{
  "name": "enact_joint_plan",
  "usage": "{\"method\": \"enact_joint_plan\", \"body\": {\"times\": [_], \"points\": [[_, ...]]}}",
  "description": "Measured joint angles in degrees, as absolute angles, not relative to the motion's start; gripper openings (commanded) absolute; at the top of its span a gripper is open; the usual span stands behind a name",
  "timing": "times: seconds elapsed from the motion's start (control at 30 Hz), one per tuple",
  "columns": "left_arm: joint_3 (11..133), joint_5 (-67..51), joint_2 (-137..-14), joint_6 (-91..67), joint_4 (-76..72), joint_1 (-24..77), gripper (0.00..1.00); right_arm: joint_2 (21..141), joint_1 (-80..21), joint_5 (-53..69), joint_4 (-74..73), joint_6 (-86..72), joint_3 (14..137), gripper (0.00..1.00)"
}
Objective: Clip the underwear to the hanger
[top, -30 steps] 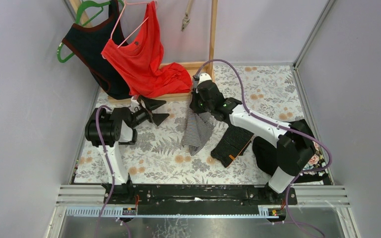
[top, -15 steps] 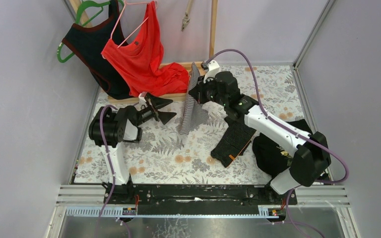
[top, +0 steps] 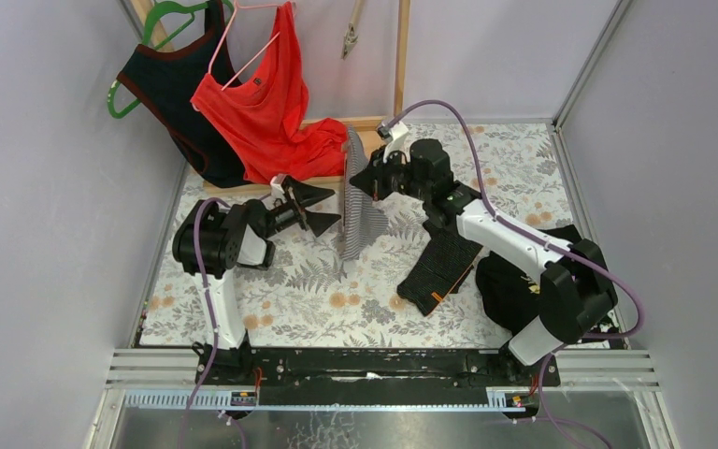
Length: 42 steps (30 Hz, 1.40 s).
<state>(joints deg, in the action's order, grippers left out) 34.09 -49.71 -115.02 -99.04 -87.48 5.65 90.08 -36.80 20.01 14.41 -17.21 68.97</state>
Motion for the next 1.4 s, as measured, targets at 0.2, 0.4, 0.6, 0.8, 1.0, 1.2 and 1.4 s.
{"method": "enact_joint_plan", "body": {"times": [0.2,0.4,0.6,0.8,1.0,1.2,1.4], "points": [[34.74,-48.58,-115.0,-99.42,-87.55,6.07,1.0,91.13,-36.77,21.98,18.63,-17.34,66.08,0.0],[35.42,-48.29,-115.0,-99.96,-87.66,6.57,1.0,91.42,-36.49,22.7,24.36,-19.53,63.07,0.0],[37.17,-47.75,-115.0,-100.66,-87.79,6.72,1.0,92.12,-35.99,23.05,29.47,-21.82,61.87,0.0],[37.74,-47.57,-115.0,-101.14,-87.85,6.81,1.0,92.12,-35.46,21.21,35.83,-24.6,57.17,0.0],[37.8,-47.81,-115.0,-101.8,-87.85,8.05,1.0,92.12,-33.21,19.44,41.87,-28.6,53.3,0.0],[38.59,-48.88,-115.0,-102.19,-87.85,9.85,1.0,92.12,-32.14,18.94,47.16,-31.4,53.06,0.0],[39.62,-48.97,-115.0,-102.69,-87.85,10.68,1.0,92.92,-32.14,19.09,49.95,-32.91,53.12,0.0]]}}
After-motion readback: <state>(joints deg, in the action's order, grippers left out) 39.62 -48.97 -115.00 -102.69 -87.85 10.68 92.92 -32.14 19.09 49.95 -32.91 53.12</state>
